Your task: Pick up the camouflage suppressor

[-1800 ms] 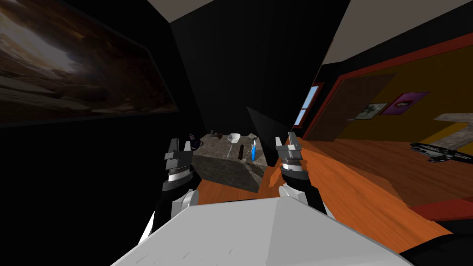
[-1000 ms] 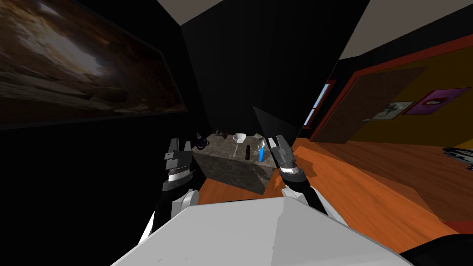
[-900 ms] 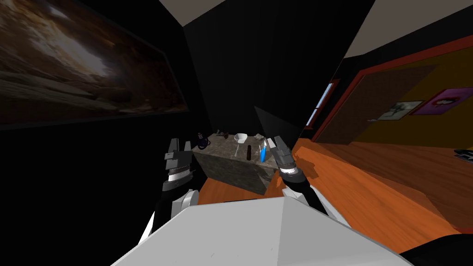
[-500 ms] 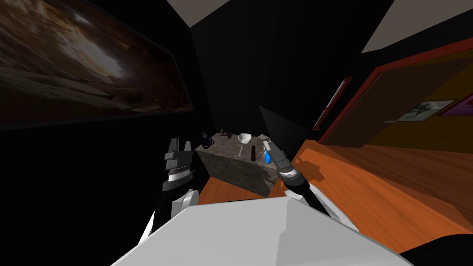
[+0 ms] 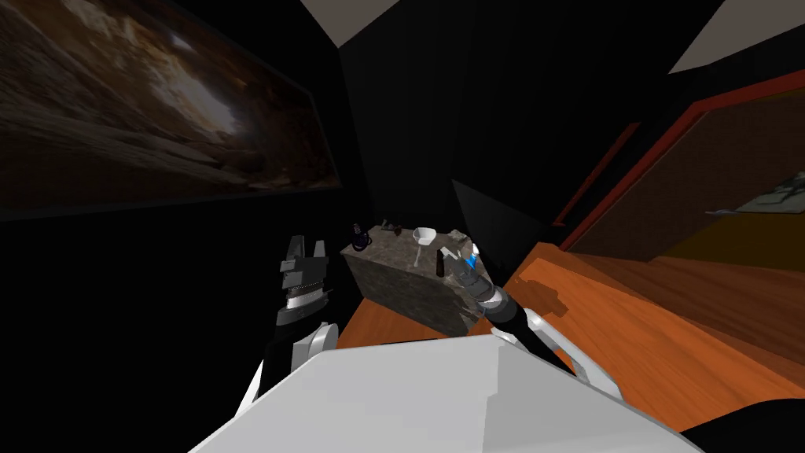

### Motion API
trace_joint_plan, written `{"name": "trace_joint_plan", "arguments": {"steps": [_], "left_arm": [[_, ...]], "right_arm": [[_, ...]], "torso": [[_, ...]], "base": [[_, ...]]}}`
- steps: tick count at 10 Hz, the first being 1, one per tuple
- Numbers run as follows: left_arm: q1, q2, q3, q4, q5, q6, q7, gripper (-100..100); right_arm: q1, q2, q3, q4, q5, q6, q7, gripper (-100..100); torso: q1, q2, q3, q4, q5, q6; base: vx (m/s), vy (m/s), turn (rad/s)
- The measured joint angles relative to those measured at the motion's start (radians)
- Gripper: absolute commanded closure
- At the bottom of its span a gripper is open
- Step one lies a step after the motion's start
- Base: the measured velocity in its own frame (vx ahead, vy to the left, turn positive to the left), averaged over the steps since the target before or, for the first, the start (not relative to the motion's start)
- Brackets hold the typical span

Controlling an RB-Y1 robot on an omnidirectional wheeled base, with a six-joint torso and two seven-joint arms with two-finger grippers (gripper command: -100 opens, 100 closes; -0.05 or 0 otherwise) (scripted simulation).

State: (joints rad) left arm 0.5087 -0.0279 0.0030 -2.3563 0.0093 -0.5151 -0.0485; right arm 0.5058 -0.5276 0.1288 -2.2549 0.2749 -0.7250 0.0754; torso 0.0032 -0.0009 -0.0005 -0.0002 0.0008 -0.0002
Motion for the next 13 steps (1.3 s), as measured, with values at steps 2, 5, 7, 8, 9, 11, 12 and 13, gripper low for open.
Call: {"name": "trace_joint_plan", "arguments": {"steps": [2,5,7,8,9,11,12,13], "left_arm": [[0.000,0.000,0.000,0.000,0.000,0.000,0.000,0],[0.000,0.000,0.000,0.000,0.000,0.000,0.000,0],[0.000,0.000,0.000,0.000,0.000,0.000,0.000,0],[0.000,0.000,0.000,0.000,0.000,0.000,0.000,0],[0.000,0.000,0.000,0.000,0.000,0.000,0.000,0],[0.000,0.000,0.000,0.000,0.000,0.000,0.000,0],[0.000,0.000,0.000,0.000,0.000,0.000,0.000,0],[0.000,0.000,0.000,0.000,0.000,0.000,0.000,0]], "right_arm": [[0.017,-0.055,0.006,0.006,0.047,-0.026,0.004,-100],[0.009,-0.140,0.013,0.028,0.118,-0.042,0.000,-100],[0.022,-0.203,0.009,0.037,0.165,-0.064,-0.002,-100],[0.020,-0.235,0.016,0.050,0.192,-0.071,-0.003,-100],[0.017,-0.260,0.026,0.054,0.224,-0.070,-0.002,-100],[0.034,-0.320,0.026,0.068,0.278,-0.090,0.001,-100],[0.033,-0.352,0.032,0.069,0.309,-0.085,-0.005,-100],[0.041,-0.386,0.029,0.067,0.336,-0.085,-0.008,-100]], "torso": [[0.000,0.000,0.000,0.000,0.000,0.000],[-0.001,0.001,0.000,0.000,0.000,0.001],[-0.001,0.000,0.000,0.000,0.000,0.001],[-0.001,0.000,0.000,0.000,0.000,0.000],[-0.001,0.001,0.000,0.000,0.000,0.001],[-0.002,0.001,0.000,0.000,0.000,0.001],[-0.002,0.000,0.000,0.000,0.000,0.000],[-0.002,0.001,0.000,0.000,0.000,0.001]], "base": [[0.021,0.046,0.141],[0.016,0.042,0.174],[0.020,0.032,0.162],[0.014,0.026,0.101],[0.016,0.029,0.196],[0.015,0.023,0.222],[0.013,0.012,0.112],[0.015,0.019,0.208]]}}
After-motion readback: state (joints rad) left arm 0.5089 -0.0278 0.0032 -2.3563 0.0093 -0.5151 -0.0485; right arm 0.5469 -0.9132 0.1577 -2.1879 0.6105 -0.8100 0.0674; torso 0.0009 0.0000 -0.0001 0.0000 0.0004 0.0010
